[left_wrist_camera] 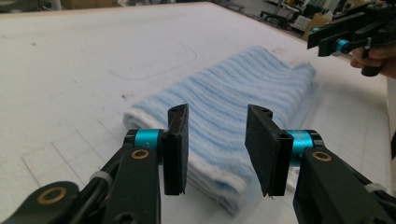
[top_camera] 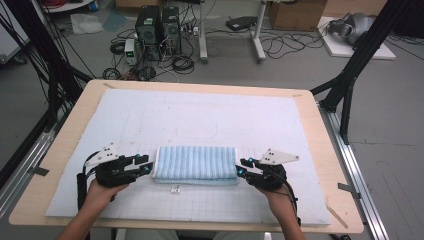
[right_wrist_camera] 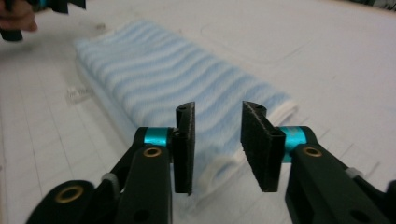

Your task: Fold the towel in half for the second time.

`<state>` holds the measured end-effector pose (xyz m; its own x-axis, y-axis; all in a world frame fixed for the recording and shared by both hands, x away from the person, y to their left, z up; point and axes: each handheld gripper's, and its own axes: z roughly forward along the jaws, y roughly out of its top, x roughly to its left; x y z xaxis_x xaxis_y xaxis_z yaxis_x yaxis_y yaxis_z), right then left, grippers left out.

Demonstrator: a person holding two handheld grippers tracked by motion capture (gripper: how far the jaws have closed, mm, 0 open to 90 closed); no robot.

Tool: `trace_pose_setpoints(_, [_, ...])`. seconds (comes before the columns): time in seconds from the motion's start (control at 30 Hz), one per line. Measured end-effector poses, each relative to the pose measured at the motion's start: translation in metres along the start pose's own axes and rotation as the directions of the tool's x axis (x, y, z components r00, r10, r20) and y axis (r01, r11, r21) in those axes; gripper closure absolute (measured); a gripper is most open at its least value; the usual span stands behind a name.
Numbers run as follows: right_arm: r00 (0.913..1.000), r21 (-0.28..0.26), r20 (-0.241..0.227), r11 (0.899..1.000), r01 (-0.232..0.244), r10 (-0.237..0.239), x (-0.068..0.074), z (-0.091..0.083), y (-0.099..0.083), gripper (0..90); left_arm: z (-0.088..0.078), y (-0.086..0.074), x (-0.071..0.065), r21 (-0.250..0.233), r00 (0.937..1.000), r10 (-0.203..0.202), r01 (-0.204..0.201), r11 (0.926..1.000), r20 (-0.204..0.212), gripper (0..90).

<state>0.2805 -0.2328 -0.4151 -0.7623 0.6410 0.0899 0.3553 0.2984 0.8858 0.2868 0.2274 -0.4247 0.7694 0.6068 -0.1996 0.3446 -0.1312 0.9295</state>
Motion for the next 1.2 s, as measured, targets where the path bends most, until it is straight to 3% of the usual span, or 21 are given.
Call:
trace_pose_setpoints(0.03, [1.0, -0.015, 0.005, 1.0, -0.005, 0.005, 0.0, 0.0, 0.003, 61.6, 0.003, 0.002, 0.0, -0.001, 1.0, -0.005, 0.005, 1.0, -0.001, 58.5])
trace_pose_setpoints(0.13, [0.9986, 0.008, 0.053, 1.0, -0.011, 0.01, 0.0, 0.009, 0.009, 57.8, 0.018, 0.007, 0.001, 0.01, 0.9999, -0.007, 0.007, 0.9999, -0.012, 58.4])
trace_pose_setpoints(0.23, [0.9958, 0.047, 0.092, 0.999, -0.006, 0.002, 0.001, 0.029, 0.012, 53.6, 0.035, 0.005, 0.003, 0.068, 0.9993, -0.027, 0.028, 0.9973, -0.025, 59.8])
trace_pose_setpoints(0.33, [0.9951, 0.113, 0.096, 0.994, 0.015, -0.026, 0.005, 0.048, 0.012, 51.7, 0.046, -0.002, 0.001, 0.138, 0.999, -0.027, 0.031, 0.9899, -0.035, 63.3])
trace_pose_setpoints(0.5, [0.9937, 0.206, 0.077, 0.976, 0.064, -0.081, 0.014, 0.059, 0.001, 50.9, 0.048, -0.008, -0.003, 0.222, 0.9993, 0.008, 0.0, 0.9751, -0.036, 65.1])
trace_pose_setpoints(0.73, [0.9915, 0.226, 0.068, 0.97, 0.093, -0.111, 0.018, 0.051, -0.008, 47.2, 0.043, -0.012, -0.007, 0.28, 0.9984, 0.042, -0.03, 0.9596, -0.037, 69.1])
trace_pose_setpoints(0.83, [0.9927, 0.219, 0.064, 0.972, 0.086, -0.102, 0.02, 0.046, -0.011, 47.0, 0.04, -0.012, -0.005, 0.27, 0.9986, 0.033, -0.02, 0.9625, -0.041, 68.8])
trace_pose_setpoints(0.9, [0.993, 0.214, 0.066, 0.973, 0.081, -0.098, 0.019, 0.041, -0.011, 46.0, 0.038, -0.011, -0.002, 0.242, 0.9987, 0.025, -0.014, 0.9702, -0.045, 66.0])
trace_pose_setpoints(0.97, [0.9931, 0.193, 0.069, 0.978, 0.079, -0.094, 0.018, 0.034, -0.01, 45.5, 0.034, -0.009, 0.002, 0.18, 0.9982, 0.001, 0.01, 0.9837, -0.061, 58.8])
trace_pose_setpoints(1.07, [0.9933, 0.138, 0.081, 0.988, 0.07, -0.081, 0.013, 0.021, -0.007, 43.4, 0.025, -0.002, 0.009, 0.071, 0.9944, 0.001, 0.006, 0.9975, -0.105, 50.1])
trace_pose_setpoints(1.2, [0.9887, 0.092, 0.131, 0.994, 0.061, -0.072, 0.006, 0.004, -0.006, 39.3, 0.015, 0.007, 0.016, -0.044, 0.9853, -0.052, 0.045, 0.998, -0.162, 26.6])
